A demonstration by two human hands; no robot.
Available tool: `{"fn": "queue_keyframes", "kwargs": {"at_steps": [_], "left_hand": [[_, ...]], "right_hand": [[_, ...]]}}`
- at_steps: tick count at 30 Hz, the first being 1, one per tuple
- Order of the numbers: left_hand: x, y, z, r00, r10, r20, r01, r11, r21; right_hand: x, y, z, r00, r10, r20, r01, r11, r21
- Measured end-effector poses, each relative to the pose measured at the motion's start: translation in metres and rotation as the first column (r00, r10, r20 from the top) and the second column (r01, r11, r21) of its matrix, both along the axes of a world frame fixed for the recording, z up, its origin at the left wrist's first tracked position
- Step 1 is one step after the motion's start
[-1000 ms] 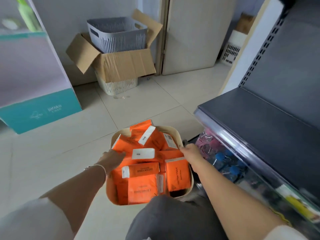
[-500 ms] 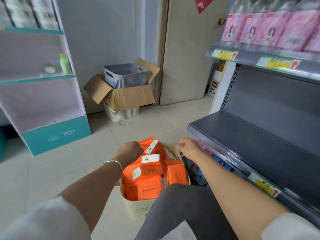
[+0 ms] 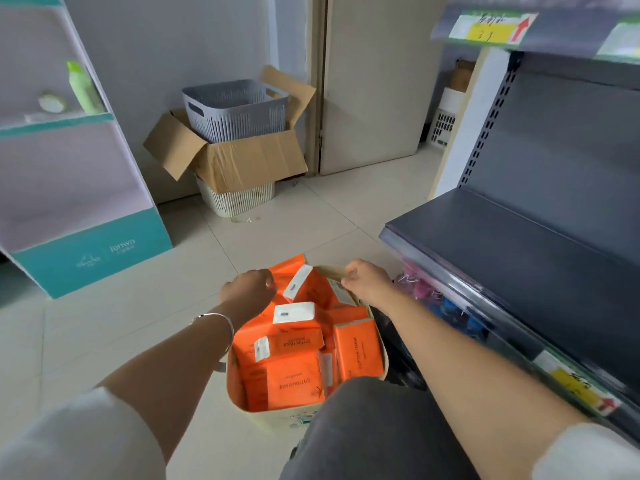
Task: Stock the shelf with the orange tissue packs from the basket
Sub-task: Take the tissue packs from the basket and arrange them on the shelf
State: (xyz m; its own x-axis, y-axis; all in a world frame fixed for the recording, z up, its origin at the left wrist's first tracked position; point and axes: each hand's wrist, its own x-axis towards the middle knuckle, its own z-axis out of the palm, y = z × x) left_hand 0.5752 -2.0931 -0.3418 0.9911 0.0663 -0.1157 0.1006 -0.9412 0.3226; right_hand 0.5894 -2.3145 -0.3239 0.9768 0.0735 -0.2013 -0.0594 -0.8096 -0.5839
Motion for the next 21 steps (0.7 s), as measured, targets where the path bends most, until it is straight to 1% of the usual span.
{"fn": "queue_keyframes", "kwargs": {"at_steps": [3,6,9,12,15,16,18,19,21], "left_hand": [[0.031,0.002,-0.018,0.998,-0.065,-0.002,0.065,0.996,0.067],[0.058,0.003,-0.034,0.991,-0.125,-0.042,0.129,0.981,0.144],[0.075,0.007,-0.049,0.984,-0.155,-0.09,0.17,0.965,0.199],[0.08,0.014,-0.063,0.975,-0.16,-0.154,0.192,0.955,0.225],[0.081,0.022,-0.072,0.951,-0.192,-0.241,0.244,0.947,0.209],[0.08,0.024,-0.073,0.941,-0.219,-0.259,0.28,0.932,0.229],[0.076,0.026,-0.073,0.918,-0.269,-0.29,0.357,0.879,0.315],[0.072,0.026,-0.074,0.912,-0.28,-0.301,0.384,0.84,0.382],[0.064,0.025,-0.076,0.919,-0.29,-0.269,0.393,0.748,0.535]], "right_hand": [[0.031,0.004,-0.024,0.997,0.048,-0.059,-0.049,0.999,-0.006],[0.056,0.013,-0.047,0.986,0.13,-0.1,-0.132,0.991,-0.011],[0.079,0.025,-0.067,0.972,0.226,-0.065,-0.231,0.968,-0.094],[0.093,0.036,-0.085,0.959,0.28,-0.045,-0.283,0.936,-0.21],[0.096,0.043,-0.096,0.951,0.302,-0.064,-0.309,0.928,-0.208],[0.095,0.045,-0.098,0.954,0.291,-0.07,-0.299,0.934,-0.194],[0.091,0.046,-0.101,0.959,0.275,-0.072,-0.284,0.943,-0.173],[0.088,0.046,-0.103,0.96,0.271,-0.07,-0.279,0.943,-0.182],[0.082,0.045,-0.103,0.963,0.264,-0.05,-0.268,0.938,-0.218]]}}
